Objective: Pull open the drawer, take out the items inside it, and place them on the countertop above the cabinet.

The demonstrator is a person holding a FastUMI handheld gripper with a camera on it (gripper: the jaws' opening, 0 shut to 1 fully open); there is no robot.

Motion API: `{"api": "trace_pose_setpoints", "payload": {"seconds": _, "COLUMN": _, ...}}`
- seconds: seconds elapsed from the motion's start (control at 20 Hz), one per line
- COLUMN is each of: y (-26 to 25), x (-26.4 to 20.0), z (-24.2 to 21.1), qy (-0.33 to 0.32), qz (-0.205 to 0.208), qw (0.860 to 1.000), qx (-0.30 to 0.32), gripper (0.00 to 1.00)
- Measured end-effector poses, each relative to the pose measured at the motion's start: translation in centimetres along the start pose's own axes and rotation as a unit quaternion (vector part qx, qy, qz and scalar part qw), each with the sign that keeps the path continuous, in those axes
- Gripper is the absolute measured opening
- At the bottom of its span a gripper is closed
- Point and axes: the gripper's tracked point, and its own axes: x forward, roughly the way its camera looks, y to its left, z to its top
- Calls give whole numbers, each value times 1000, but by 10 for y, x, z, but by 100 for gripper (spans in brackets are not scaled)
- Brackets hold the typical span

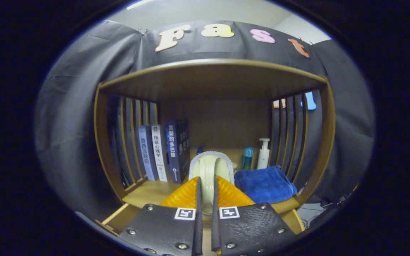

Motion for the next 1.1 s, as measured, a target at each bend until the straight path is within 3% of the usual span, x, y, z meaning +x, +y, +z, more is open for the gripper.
{"api": "trace_pose_setpoints", "payload": {"seconds": 0.45, "y": -3, "x": 77, "z": -73, "qy": 100, "qz": -24, "qw": 994, "qx": 20, "gripper": 10}}
{"api": "trace_pose_setpoints", "payload": {"seconds": 0.75, "y": -7, "x": 102, "z": -82, "qy": 114, "qz": -43, "qw": 992, "qx": 34, "gripper": 16}}
{"api": "trace_pose_setpoints", "payload": {"seconds": 0.95, "y": 2, "x": 118, "z": -94, "qy": 121, "qz": -32, "qw": 992, "qx": 29, "gripper": 19}}
{"api": "trace_pose_setpoints", "payload": {"seconds": 1.1, "y": -2, "x": 105, "z": -100, "qy": 131, "qz": -38, "qw": 991, "qx": -7, "gripper": 61}}
